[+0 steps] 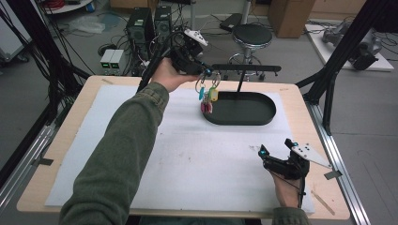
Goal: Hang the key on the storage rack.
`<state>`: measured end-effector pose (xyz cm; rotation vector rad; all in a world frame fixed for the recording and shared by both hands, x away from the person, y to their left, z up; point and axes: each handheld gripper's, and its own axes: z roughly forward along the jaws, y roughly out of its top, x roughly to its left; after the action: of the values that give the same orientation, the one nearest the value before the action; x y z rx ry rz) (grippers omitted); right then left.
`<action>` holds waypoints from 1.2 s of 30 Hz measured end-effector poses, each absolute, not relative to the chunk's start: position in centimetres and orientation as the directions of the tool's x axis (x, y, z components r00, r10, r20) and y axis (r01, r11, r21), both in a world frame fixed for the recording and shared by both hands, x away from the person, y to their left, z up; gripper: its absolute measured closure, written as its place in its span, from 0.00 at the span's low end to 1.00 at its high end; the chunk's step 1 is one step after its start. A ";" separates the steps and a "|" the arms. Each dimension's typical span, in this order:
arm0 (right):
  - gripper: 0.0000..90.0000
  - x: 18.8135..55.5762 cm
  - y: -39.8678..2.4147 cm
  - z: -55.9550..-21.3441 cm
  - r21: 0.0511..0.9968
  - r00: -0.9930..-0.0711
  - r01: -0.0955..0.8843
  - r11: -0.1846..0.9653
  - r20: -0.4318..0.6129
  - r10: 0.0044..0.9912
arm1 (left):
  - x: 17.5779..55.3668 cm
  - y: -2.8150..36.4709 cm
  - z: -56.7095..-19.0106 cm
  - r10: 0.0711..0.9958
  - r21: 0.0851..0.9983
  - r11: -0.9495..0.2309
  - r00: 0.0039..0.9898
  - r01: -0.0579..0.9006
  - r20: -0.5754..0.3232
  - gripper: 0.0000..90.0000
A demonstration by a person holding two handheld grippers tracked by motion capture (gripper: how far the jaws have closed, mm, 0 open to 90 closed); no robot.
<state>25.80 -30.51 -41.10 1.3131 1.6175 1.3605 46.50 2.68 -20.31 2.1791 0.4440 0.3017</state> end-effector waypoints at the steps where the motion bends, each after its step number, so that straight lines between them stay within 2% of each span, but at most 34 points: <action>1: 0.00 25.8 -30.5 -41.1 0.957 -0.294 0.286 -0.040 0.127 0.947 | 46.6 2.5 -20.3 0.416 0.801 -0.562 0.908 0.206 0.058 0.95; 12: 0.00 25.6 -30.7 -41.1 0.959 -0.290 0.281 -0.040 0.125 0.949 | 48.7 0.4 -21.0 0.439 0.819 -0.531 0.897 0.217 0.046 0.94; 23: 0.00 25.4 -30.9 -41.1 0.958 -0.282 0.280 -0.054 0.136 0.950 | 50.2 -0.1 -22.1 0.465 0.842 -0.488 0.885 0.232 0.026 0.94; 36: 0.00 25.4 -31.0 -41.2 0.957 -0.280 0.284 -0.060 0.143 0.949 | 52.5 -0.6 -24.3 0.518 0.817 -0.499 0.855 0.289 0.013 0.94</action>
<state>25.41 -30.96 -41.17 1.3361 1.5955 1.3717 52.47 -0.60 -24.28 2.1241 0.5856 0.3217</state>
